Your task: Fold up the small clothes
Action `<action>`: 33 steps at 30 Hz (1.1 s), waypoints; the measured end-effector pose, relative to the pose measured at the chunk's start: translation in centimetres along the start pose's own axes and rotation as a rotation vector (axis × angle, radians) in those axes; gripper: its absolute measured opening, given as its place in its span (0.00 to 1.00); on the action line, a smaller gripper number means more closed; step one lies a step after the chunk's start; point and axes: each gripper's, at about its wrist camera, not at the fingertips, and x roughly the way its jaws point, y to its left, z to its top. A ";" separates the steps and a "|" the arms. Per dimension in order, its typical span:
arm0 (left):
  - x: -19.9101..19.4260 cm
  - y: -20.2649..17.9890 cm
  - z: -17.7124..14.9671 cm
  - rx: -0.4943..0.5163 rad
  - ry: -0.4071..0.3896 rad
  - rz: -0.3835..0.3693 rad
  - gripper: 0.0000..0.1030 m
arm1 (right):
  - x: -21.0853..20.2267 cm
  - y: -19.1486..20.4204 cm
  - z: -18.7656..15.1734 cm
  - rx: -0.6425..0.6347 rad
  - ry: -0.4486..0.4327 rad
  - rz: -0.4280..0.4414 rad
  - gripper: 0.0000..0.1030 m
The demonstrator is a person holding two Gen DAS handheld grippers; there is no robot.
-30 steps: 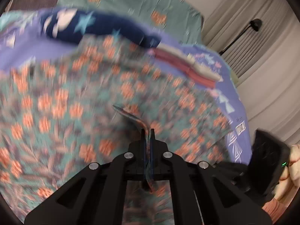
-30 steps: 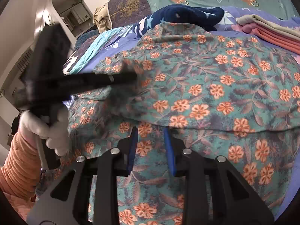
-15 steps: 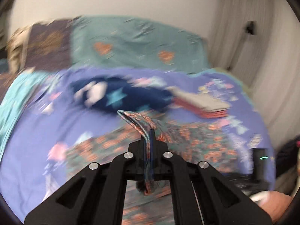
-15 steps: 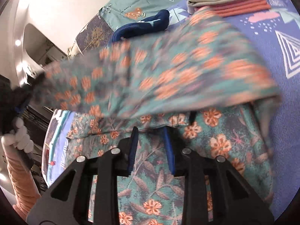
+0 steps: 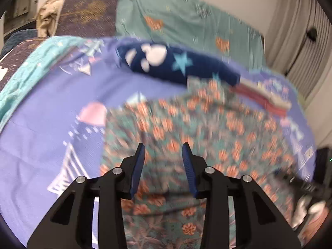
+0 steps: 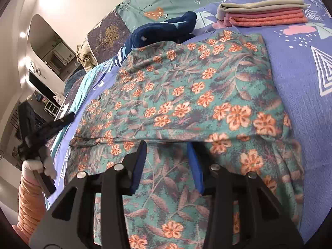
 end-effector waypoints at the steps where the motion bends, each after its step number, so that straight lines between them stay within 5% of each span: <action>1: 1.5 -0.3 -0.8 0.016 0.056 0.022 0.37 | -0.1 0.1 0.0 -0.006 0.006 -0.006 0.40; 5: 1.6 -1.3 -2.3 0.087 0.017 0.070 0.40 | -0.9 0.3 -0.4 -0.050 0.050 -0.025 0.40; 14: -7.1 0.3 -6.7 0.119 -0.025 0.019 0.51 | -9.3 -2.4 -2.1 -0.077 0.034 -0.080 0.43; 20: -11.2 1.6 -10.2 0.162 -0.047 0.098 0.51 | -13.1 -3.5 -4.0 -0.093 0.069 -0.043 0.44; 25: -12.7 1.0 -12.1 0.179 -0.045 0.079 0.51 | -14.3 -2.1 -6.9 -0.187 0.185 0.078 0.44; 33: -14.8 0.7 -14.4 0.166 -0.059 0.082 0.51 | -14.9 -1.2 -12.2 -0.308 0.347 0.114 0.47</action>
